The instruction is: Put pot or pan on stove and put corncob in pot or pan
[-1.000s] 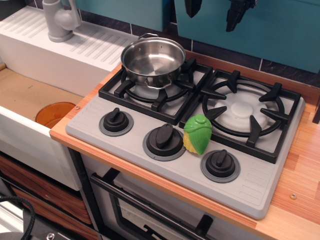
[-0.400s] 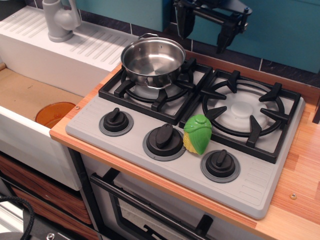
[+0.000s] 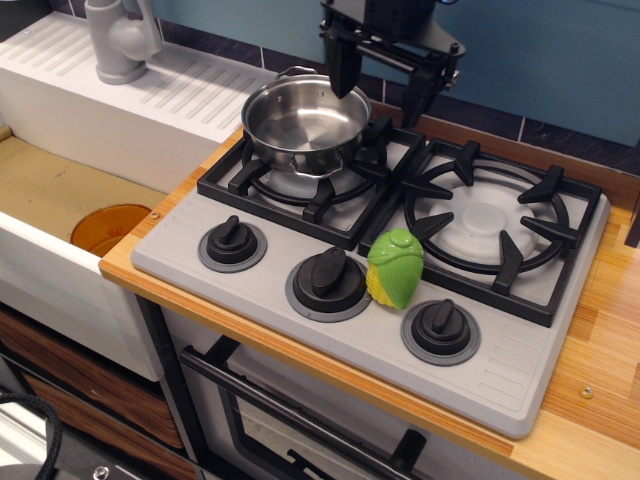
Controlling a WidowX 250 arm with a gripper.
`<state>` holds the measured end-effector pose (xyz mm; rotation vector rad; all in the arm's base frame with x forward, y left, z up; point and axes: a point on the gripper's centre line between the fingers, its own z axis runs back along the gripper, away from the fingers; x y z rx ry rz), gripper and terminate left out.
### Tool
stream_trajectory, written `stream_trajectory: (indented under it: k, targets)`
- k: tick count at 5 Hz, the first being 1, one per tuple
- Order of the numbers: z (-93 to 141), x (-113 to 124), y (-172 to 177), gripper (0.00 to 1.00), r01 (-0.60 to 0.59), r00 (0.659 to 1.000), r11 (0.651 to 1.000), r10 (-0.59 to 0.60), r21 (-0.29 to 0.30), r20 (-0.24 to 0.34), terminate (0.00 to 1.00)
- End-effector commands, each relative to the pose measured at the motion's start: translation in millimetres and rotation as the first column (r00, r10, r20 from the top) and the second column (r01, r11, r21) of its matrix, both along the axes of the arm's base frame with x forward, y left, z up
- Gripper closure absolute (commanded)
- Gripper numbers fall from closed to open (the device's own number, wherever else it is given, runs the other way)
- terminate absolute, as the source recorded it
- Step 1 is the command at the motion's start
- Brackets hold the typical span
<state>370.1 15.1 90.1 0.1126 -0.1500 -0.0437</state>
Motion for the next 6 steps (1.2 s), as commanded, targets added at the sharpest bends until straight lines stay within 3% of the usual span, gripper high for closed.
stream_trajectory:
  k: [1, 3, 5, 6]
  targets:
    - [11.2, 3.6, 13.7, 0.00, 0.015, 0.993, 1.000, -0.014, -0.003, 0.115, 0.00]
    - [-14.3, 5.5, 12.0, 0.00, 0.015, 0.989, 0.999, -0.010, -0.029, 0.149, 0.00]
    - [-23.8, 3.5, 5.1, 0.00, -0.017, 0.985, 0.999, 0.022, -0.034, 0.171, 0.00]
    - [-22.3, 3.9, 2.6, 1.00, -0.031, 0.987, 0.999, 0.036, -0.034, 0.157, 0.00]
